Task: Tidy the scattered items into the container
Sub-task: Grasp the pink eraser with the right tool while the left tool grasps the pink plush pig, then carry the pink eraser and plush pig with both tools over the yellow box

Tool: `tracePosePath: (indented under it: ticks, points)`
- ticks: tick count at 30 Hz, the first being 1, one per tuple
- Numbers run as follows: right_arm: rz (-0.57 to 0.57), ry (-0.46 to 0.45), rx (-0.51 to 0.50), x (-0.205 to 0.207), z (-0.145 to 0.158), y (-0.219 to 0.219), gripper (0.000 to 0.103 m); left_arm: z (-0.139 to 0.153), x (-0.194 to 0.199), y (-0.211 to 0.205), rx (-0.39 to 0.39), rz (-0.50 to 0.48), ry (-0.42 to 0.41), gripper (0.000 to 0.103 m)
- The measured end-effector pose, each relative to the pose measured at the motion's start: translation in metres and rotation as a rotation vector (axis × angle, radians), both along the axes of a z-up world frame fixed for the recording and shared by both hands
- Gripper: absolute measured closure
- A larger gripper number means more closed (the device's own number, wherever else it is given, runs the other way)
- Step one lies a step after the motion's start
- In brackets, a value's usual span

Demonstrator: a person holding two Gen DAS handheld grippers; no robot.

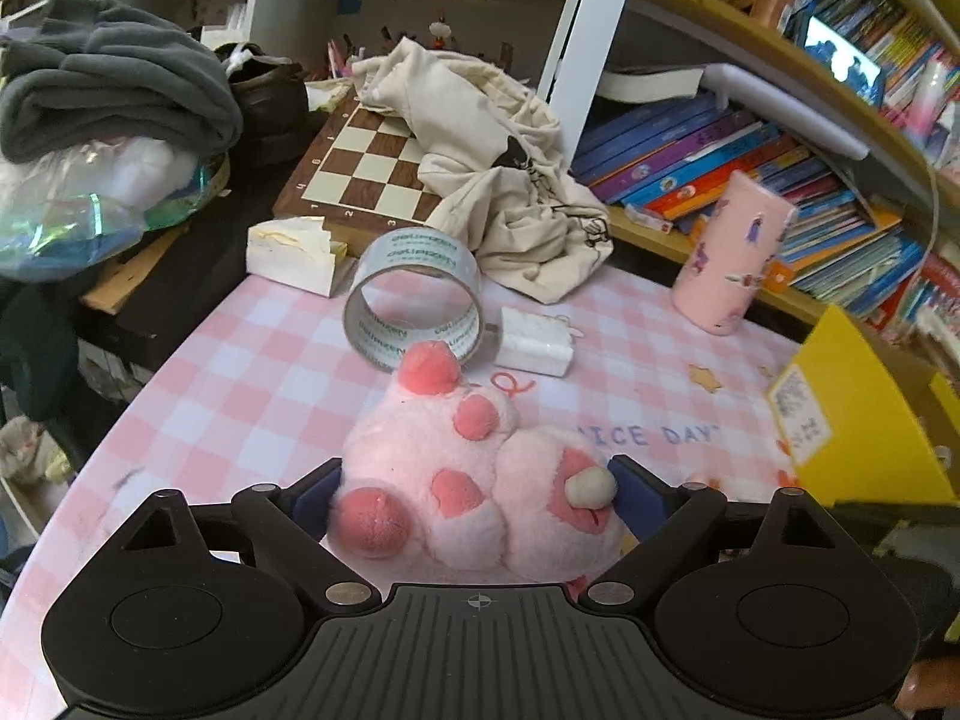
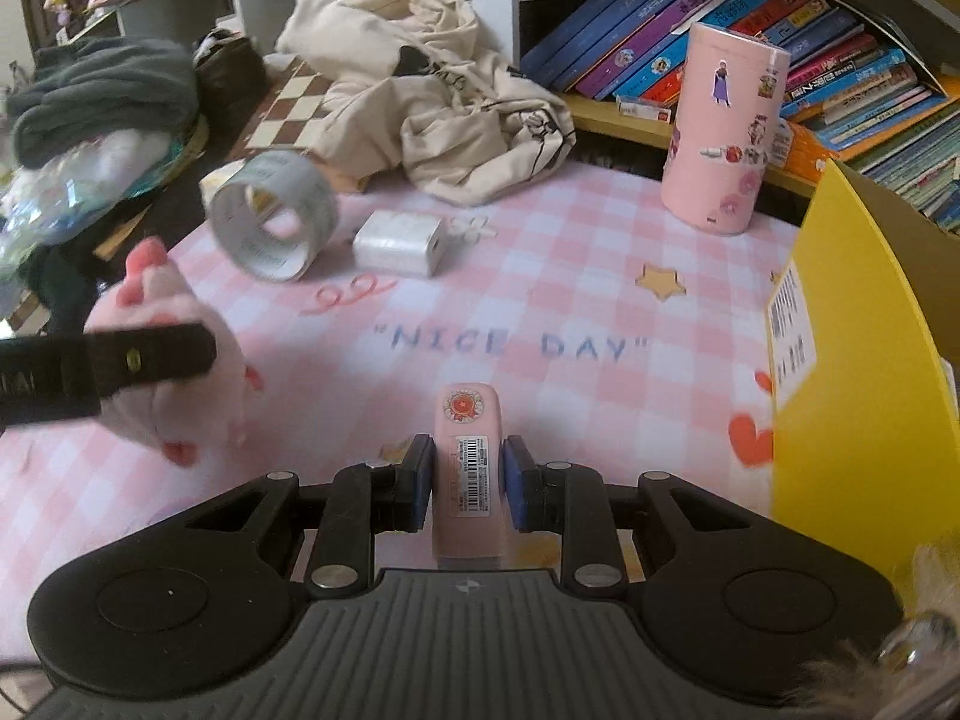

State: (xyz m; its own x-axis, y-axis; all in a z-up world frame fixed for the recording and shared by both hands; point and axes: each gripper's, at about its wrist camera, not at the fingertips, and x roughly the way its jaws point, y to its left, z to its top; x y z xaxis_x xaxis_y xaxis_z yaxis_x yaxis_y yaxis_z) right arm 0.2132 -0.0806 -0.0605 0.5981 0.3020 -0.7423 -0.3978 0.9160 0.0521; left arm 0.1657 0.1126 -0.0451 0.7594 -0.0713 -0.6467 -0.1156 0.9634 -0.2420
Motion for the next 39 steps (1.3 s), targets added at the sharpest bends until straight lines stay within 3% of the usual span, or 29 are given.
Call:
tracePosePath:
  ticks: [6,23,39]
  points:
    - [-0.010,-0.003,0.002,-0.035,0.008,-0.007,0.080,0.009,-0.030,0.002,-0.047,-0.003,-0.008,0.011]
    - [-0.059,-0.070,0.019,-0.115,0.034,-0.021,0.080,0.037,-0.100,-0.006,-0.054,-0.066,-0.096,0.011]
    - [-0.137,-0.081,0.006,-0.157,0.040,-0.044,0.080,0.042,-0.125,-0.027,-0.068,-0.169,-0.116,0.011]
